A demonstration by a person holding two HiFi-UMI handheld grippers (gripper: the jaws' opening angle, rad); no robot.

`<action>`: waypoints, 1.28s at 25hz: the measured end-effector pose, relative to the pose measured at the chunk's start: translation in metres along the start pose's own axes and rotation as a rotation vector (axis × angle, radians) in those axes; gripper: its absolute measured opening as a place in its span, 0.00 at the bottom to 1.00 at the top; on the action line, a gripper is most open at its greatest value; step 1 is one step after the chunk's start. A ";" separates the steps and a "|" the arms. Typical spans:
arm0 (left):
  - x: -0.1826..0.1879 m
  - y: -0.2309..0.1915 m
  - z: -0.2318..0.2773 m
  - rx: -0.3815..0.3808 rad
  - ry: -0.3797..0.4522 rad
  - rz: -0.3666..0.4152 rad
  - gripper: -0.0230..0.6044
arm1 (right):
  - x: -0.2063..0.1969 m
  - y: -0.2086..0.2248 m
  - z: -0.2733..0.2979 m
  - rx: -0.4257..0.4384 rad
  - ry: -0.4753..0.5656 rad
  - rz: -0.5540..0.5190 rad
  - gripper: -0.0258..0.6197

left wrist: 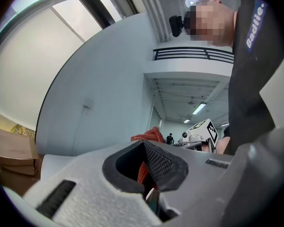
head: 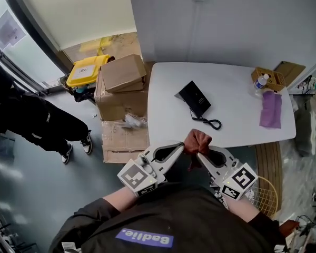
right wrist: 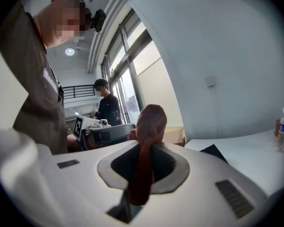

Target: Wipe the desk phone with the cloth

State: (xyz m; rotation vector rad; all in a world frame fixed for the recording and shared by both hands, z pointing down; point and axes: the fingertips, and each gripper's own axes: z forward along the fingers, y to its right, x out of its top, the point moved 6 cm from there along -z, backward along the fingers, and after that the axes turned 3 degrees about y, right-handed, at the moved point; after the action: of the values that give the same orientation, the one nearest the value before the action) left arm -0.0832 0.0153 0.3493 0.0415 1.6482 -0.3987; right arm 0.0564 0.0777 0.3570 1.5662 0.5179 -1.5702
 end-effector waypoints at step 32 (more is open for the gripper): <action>-0.037 -0.120 0.136 0.351 -0.002 -0.066 0.04 | -0.061 0.251 0.140 0.232 -0.236 0.087 0.12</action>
State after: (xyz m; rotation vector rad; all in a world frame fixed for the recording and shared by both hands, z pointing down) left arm 0.0201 -0.1281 0.4042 0.2492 1.5643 -0.7346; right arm 0.1599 -0.1572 0.5007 1.5220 0.1398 -1.7672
